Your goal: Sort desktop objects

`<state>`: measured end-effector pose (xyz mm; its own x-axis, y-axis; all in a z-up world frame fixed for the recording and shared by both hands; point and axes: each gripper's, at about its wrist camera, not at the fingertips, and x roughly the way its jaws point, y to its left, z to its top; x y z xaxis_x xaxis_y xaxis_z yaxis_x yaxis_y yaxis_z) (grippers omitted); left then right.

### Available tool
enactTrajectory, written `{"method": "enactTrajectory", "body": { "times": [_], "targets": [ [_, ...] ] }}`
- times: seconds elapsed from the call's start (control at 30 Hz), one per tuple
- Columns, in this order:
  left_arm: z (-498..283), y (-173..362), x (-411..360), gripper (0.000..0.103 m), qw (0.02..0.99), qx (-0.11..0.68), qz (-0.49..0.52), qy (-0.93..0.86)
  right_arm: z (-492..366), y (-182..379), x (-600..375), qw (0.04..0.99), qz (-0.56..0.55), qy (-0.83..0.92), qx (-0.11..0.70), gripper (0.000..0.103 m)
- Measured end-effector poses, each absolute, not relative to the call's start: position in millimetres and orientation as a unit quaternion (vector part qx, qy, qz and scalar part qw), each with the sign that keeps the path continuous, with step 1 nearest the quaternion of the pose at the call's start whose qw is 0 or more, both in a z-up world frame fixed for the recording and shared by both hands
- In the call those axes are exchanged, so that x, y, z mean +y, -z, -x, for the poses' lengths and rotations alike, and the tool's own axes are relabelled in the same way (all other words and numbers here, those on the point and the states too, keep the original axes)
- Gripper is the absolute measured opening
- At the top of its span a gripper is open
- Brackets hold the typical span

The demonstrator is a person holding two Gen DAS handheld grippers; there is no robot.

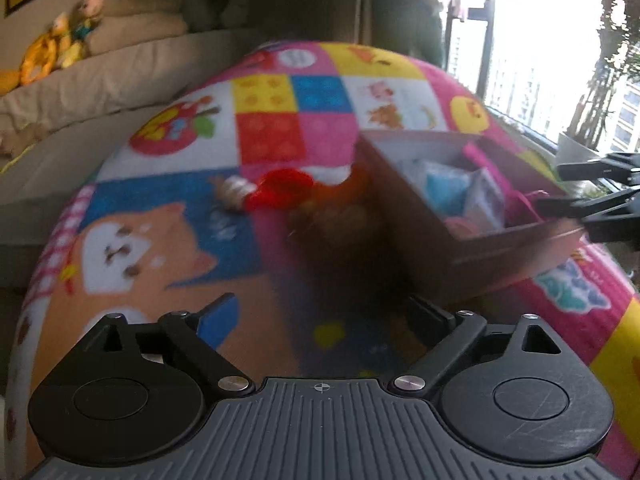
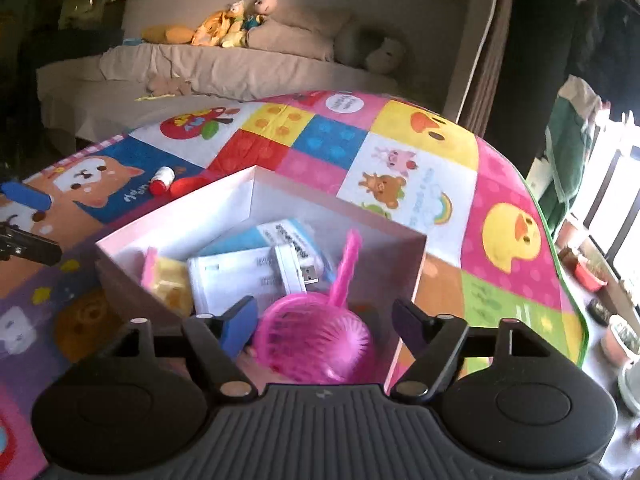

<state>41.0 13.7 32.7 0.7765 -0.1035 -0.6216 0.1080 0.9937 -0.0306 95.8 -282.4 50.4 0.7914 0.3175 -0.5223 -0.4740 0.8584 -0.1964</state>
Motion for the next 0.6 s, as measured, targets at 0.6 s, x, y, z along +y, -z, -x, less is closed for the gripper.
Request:
{"method": "enactTrajectory", "body": {
  "times": [0.6],
  "targets": [
    [-20.1, -5.6, 60.4, 0.100, 0.944, 0.324, 0.058, 0.018, -131.2, -127.8, -156.1, 0.890, 0.057, -0.299, 0.340, 0.100]
  ]
}}
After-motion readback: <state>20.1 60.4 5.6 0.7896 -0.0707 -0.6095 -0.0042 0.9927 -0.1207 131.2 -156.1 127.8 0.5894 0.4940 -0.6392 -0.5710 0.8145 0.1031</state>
